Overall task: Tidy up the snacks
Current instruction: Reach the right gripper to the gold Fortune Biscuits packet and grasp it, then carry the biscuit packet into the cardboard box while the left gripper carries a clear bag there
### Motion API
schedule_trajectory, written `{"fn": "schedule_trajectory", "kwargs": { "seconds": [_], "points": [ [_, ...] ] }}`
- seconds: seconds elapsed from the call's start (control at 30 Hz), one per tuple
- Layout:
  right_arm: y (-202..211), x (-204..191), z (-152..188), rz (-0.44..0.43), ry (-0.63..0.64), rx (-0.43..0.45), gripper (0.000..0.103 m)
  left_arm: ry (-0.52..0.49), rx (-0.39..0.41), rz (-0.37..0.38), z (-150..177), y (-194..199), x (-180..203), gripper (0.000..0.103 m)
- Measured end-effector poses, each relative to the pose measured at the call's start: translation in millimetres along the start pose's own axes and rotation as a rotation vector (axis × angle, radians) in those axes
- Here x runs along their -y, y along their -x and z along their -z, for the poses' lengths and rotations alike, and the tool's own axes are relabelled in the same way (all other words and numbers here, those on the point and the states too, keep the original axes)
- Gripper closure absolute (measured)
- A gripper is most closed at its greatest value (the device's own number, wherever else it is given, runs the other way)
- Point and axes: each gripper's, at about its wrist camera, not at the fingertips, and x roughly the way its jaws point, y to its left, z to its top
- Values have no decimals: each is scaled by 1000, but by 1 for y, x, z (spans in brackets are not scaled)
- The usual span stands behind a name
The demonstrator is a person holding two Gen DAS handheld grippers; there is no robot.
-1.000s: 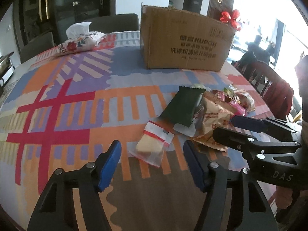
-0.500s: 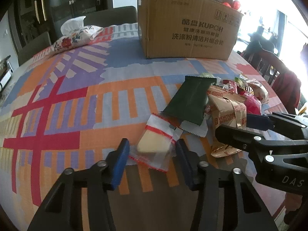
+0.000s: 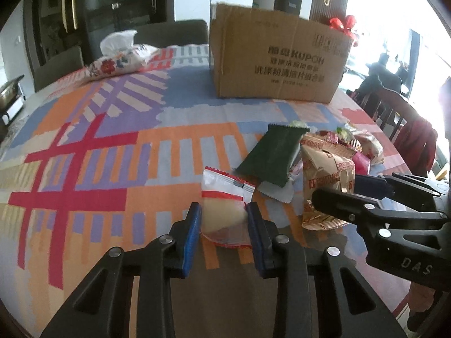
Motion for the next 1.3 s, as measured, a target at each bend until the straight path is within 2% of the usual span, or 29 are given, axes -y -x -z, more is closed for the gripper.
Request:
{"fn": "schedule_trajectory", "kwargs": {
  "seconds": [0.3, 0.57, 0.83, 1.0, 1.3],
  "points": [
    [27, 3, -6, -15, 5, 62, 60, 4, 79, 5, -16, 41, 9, 70],
    [64, 7, -27, -1, 48, 157, 60, -43, 173, -8, -50, 69, 24, 70],
    [95, 21, -71, 36, 64, 278, 60, -83, 278, -25, -102, 83, 34, 70],
    [107, 35, -106, 67, 52, 333, 60, -85, 301, -9, -140, 79, 34, 70],
    [109, 53, -161, 109, 57, 345, 60, -99, 334, 11, -200, 63, 37, 70]
  ]
}}
